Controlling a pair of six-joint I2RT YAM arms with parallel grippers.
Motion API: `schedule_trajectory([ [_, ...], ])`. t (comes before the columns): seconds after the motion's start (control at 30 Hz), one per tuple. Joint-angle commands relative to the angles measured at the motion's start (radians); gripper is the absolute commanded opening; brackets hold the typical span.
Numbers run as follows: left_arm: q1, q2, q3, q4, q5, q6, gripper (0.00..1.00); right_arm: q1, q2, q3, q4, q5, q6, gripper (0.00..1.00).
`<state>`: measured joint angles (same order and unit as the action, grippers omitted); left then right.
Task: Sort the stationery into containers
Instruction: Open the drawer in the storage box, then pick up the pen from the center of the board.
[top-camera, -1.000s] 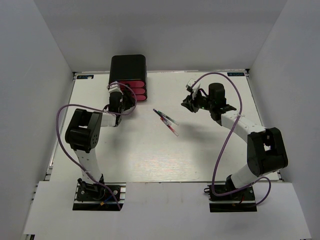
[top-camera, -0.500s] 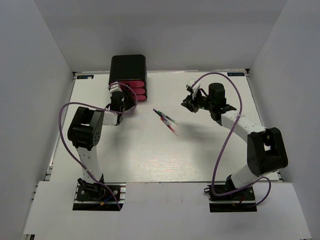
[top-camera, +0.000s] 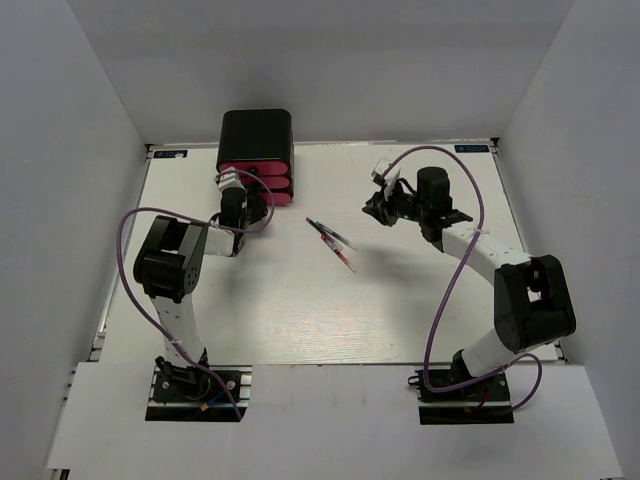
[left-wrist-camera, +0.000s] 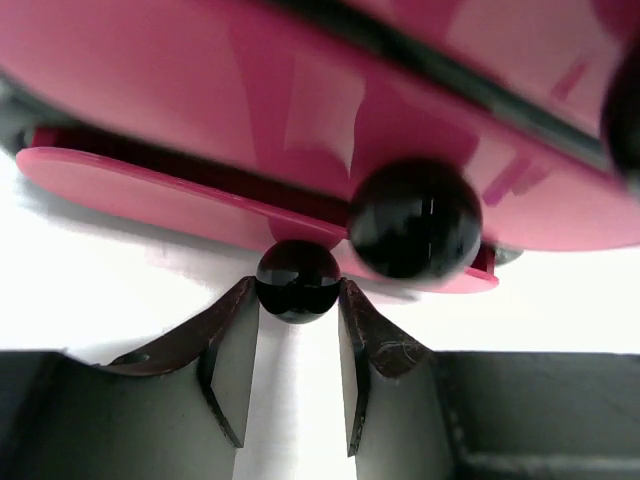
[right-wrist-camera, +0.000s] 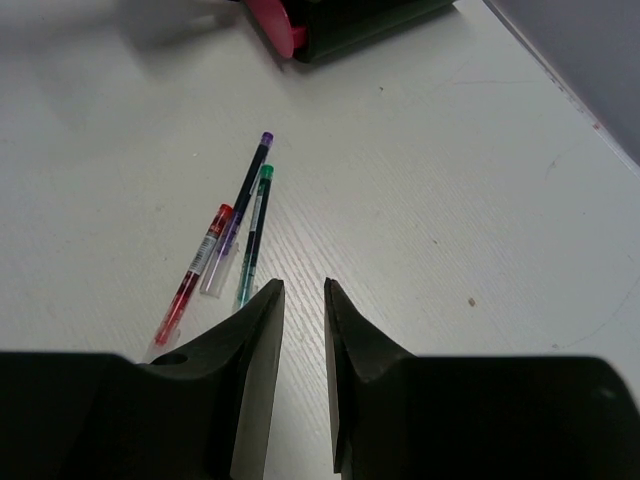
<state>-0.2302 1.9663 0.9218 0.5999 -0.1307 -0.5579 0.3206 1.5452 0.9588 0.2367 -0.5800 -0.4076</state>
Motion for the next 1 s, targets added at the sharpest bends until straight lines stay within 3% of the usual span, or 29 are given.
schedule_trajectory([
  [0.0, 0.005, -0.082, -0.067, 0.02, 0.037, 0.004, 0.29, -0.005, -0.03, -0.008, 0.029, -0.03, -0.02, 0.29],
  [0.17, -0.004, -0.156, -0.191, 0.06, 0.055, -0.005, 0.27, 0.0, -0.03, -0.009, -0.009, -0.079, -0.059, 0.33],
  [0.27, -0.004, -0.191, -0.227, 0.06, 0.055, -0.005, 0.29, 0.003, -0.02, -0.002, -0.055, -0.147, -0.117, 0.41],
  [0.4, -0.004, -0.211, -0.227, 0.035, 0.055, 0.004, 0.44, 0.006, 0.016, 0.038, -0.187, -0.247, -0.215, 0.55],
  [0.43, -0.004, -0.222, -0.227, 0.026, 0.055, 0.004, 0.57, 0.011, 0.036, 0.049, -0.213, -0.263, -0.25, 0.57],
  [0.5, -0.004, -0.233, -0.227, 0.017, 0.055, 0.013, 0.71, 0.018, 0.079, 0.102, -0.32, -0.279, -0.307, 0.59],
  [0.53, -0.004, -0.245, -0.227, 0.017, 0.055, 0.013, 0.82, 0.021, 0.122, 0.113, -0.336, -0.282, -0.339, 0.59],
  [0.57, -0.004, -0.254, -0.227, 0.017, 0.055, 0.013, 0.87, 0.024, 0.139, 0.123, -0.344, -0.282, -0.355, 0.59],
  [0.67, -0.004, -0.306, -0.263, 0.008, 0.055, 0.013, 0.89, 0.04, 0.19, 0.161, -0.367, -0.265, -0.408, 0.61],
  [0.83, -0.004, -0.458, -0.368, -0.026, 0.055, 0.013, 0.9, 0.074, 0.311, 0.271, -0.43, -0.206, -0.454, 0.49],
  [0.97, -0.004, -0.633, -0.457, -0.1, 0.066, 0.004, 0.92, 0.104, 0.38, 0.31, -0.422, -0.147, -0.451, 0.45],
])
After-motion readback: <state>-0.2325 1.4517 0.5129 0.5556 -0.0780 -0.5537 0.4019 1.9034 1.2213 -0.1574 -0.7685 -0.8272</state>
